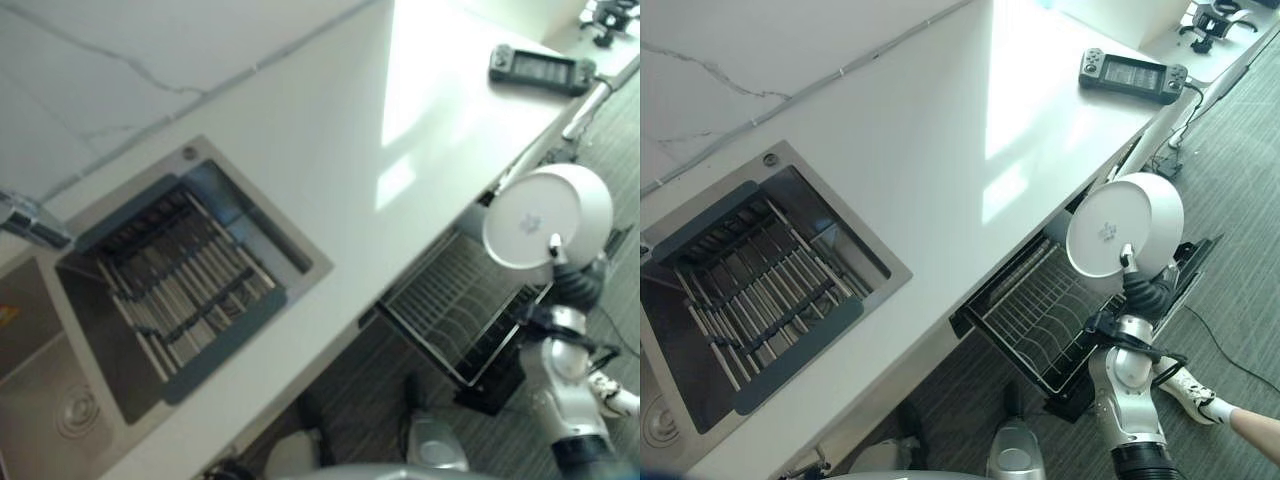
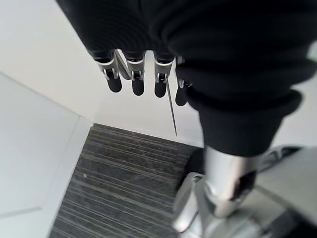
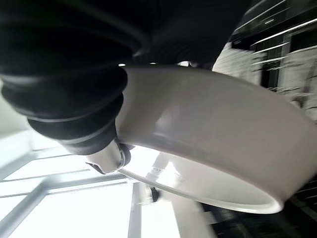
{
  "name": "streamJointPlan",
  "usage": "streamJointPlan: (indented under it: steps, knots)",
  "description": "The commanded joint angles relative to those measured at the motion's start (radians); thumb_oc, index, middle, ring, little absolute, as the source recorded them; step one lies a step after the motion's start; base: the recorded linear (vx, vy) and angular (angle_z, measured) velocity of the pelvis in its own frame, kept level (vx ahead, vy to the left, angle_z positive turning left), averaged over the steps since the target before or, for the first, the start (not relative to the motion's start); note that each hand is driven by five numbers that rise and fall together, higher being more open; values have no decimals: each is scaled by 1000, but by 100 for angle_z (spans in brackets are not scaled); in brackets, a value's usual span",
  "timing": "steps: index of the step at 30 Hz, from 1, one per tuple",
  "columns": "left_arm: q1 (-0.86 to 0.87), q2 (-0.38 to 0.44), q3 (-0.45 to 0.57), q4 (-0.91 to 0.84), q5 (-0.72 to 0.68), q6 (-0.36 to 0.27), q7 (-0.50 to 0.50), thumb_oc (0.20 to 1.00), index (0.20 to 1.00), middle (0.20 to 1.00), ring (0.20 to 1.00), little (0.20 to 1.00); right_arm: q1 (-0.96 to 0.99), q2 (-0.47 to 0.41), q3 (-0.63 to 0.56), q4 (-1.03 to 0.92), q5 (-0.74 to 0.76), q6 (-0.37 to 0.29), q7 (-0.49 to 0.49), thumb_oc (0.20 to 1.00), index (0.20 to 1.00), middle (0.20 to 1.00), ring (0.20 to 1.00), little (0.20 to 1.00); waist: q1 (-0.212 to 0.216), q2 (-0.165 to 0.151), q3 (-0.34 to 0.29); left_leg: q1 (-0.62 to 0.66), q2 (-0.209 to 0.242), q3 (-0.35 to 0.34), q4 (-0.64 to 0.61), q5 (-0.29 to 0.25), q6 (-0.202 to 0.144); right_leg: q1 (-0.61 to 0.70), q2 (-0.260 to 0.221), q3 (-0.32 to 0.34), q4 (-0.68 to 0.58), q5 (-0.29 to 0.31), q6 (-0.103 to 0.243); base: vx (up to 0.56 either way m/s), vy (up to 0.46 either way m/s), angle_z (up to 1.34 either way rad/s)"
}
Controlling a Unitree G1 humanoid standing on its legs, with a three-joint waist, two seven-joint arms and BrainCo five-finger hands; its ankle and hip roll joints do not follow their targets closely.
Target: Place the dishes in the dishwasher.
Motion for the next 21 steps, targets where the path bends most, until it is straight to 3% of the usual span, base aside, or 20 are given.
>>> streamJointPlan:
  steps: [1, 4, 13, 21]
  knots:
    - [-57, 33, 51, 54, -103, 4, 5, 1000, 1000, 1000, 1000, 1000, -58, -5, -26, -76, -38, -121, -42, 200, 200, 200, 200, 200, 26, -9, -17, -48, 17, -172, 96, -82, -8, 31, -2, -53, 140, -144, -19, -16, -45, 21]
    - [-56, 21, 93, 86, -203, 19, -15, 1000, 1000, 1000, 1000, 1000, -52, 18, -14, 1, -48, -138, -78, 200, 200, 200, 200, 200, 37, -6, -12, -62, 22, -197, 102, -72, -16, 27, 6, -73, 161, -161, -33, -2, -40, 24]
    - [-58, -6, 216, 121, -479, 62, -70, 1000, 1000, 1000, 1000, 1000, -86, 13, 36, 128, -80, -110, -34, 200, 200, 200, 200, 200, 70, 0, 36, -132, 24, -280, 167, -58, -38, -2, 22, -87, 235, -208, -74, -1, -19, 15]
    - [-84, 9, 207, 129, -479, 70, -96, 1000, 1000, 1000, 1000, 1000, -160, -46, 64, 196, -112, -44, -52, 200, 200, 200, 200, 200, 101, 12, 96, -197, 30, -329, 201, -41, -52, -66, 35, -117, 326, -254, -111, -17, -10, 15]
